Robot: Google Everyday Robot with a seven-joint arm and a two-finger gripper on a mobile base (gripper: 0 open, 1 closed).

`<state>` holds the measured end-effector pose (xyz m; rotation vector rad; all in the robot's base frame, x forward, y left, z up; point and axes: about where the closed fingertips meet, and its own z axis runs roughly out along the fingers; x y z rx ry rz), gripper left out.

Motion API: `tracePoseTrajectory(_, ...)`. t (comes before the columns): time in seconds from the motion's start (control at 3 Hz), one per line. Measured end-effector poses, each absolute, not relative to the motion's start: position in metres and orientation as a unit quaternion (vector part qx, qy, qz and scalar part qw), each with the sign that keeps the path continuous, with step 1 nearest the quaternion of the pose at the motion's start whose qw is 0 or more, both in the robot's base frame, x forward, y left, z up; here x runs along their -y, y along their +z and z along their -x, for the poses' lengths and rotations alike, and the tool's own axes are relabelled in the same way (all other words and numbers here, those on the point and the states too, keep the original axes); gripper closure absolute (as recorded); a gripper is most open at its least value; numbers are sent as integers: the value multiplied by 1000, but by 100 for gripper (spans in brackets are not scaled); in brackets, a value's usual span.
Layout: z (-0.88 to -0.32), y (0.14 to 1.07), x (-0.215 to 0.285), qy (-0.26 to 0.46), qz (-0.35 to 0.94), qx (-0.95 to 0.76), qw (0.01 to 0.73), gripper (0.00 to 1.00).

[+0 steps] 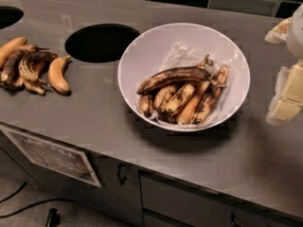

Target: Pick banana from white bowl

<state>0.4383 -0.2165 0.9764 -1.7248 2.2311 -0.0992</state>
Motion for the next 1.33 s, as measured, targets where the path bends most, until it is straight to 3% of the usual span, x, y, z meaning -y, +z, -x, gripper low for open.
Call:
tracePoseTrajectory(0.67,-455,983,198,-46,628,-762,152,0)
tracePoseTrajectory(1.33,-483,993,144,-66,663,-733,137,0)
